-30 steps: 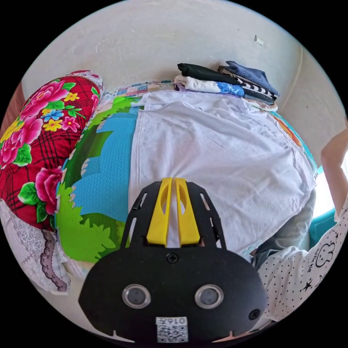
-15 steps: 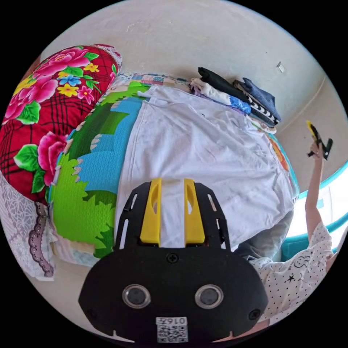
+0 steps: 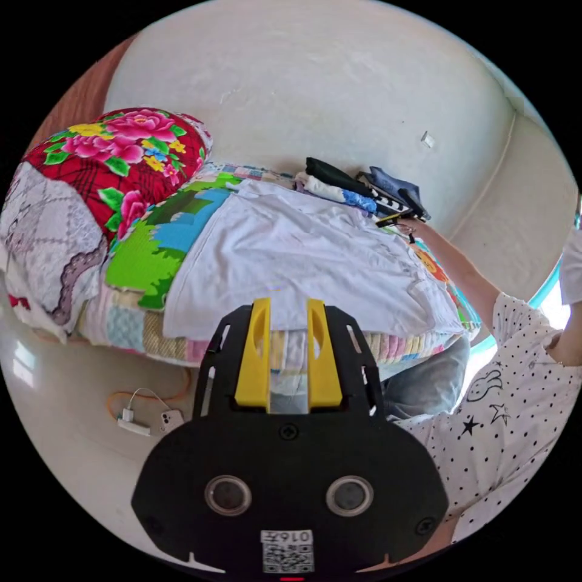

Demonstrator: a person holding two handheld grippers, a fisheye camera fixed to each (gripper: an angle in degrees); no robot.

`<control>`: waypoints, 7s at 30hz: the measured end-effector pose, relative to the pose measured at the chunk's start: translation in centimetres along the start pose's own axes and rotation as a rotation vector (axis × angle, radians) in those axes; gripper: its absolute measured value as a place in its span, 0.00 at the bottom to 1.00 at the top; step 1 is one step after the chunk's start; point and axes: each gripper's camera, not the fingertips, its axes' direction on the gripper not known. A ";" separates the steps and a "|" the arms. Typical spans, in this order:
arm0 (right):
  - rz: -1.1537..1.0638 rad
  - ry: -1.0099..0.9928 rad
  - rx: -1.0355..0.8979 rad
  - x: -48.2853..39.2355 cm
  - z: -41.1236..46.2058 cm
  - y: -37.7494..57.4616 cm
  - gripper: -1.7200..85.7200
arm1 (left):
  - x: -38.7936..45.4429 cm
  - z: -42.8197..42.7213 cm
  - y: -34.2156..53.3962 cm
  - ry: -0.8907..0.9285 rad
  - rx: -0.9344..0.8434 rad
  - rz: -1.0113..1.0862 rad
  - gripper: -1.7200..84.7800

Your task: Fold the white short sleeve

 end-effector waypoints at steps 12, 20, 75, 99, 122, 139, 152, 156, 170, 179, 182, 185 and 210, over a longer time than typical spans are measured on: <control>0.291 0.189 0.427 4.1 -11.1 4.4 0.03 | -0.4 2.6 5.7 0.137 -0.019 -0.015 0.11; -0.058 0.207 0.264 -4.4 -6.5 16.4 0.10 | 4.1 6.5 8.6 0.253 -0.045 0.084 0.11; 0.390 -0.030 0.375 2.4 -23.2 58.2 0.11 | 46.2 40.6 22.6 0.670 0.019 0.813 0.13; 0.081 0.330 0.217 -15.4 -27.7 27.1 0.11 | 53.2 76.2 7.7 -0.141 -0.137 1.028 0.10; 0.112 0.462 0.167 -23.3 -16.2 24.0 0.06 | 51.3 91.2 -2.2 -0.350 -0.166 0.980 0.06; 0.441 -0.116 0.274 -15.4 -8.1 38.9 0.08 | 36.7 97.5 -16.3 0.015 -0.293 0.443 0.09; 0.643 -0.260 0.344 -13.7 -0.4 50.7 0.05 | 25.3 97.5 -23.8 0.380 -0.386 0.391 0.07; 0.649 -0.384 0.402 -14.3 1.7 53.1 0.08 | 22.7 96.6 -25.1 0.399 -0.298 0.385 0.06; 0.891 -1.167 1.006 -13.5 12.2 69.6 0.08 | 15.0 101.1 -28.4 0.453 -0.410 0.261 0.07; 0.833 -1.082 0.569 -19.9 17.0 66.3 0.18 | 12.6 103.3 -30.1 0.454 -0.458 0.241 0.08; 0.857 -0.964 0.487 -22.0 17.7 66.1 0.17 | 11.8 103.3 -30.7 0.418 -0.422 0.223 0.08; 0.885 -0.810 0.429 -23.9 17.9 66.3 0.14 | 12.5 103.2 -31.2 0.403 -0.390 0.283 0.08; 1.073 -0.940 0.516 -31.9 21.7 72.6 0.02 | 9.6 107.6 -30.1 0.725 -0.474 0.135 0.07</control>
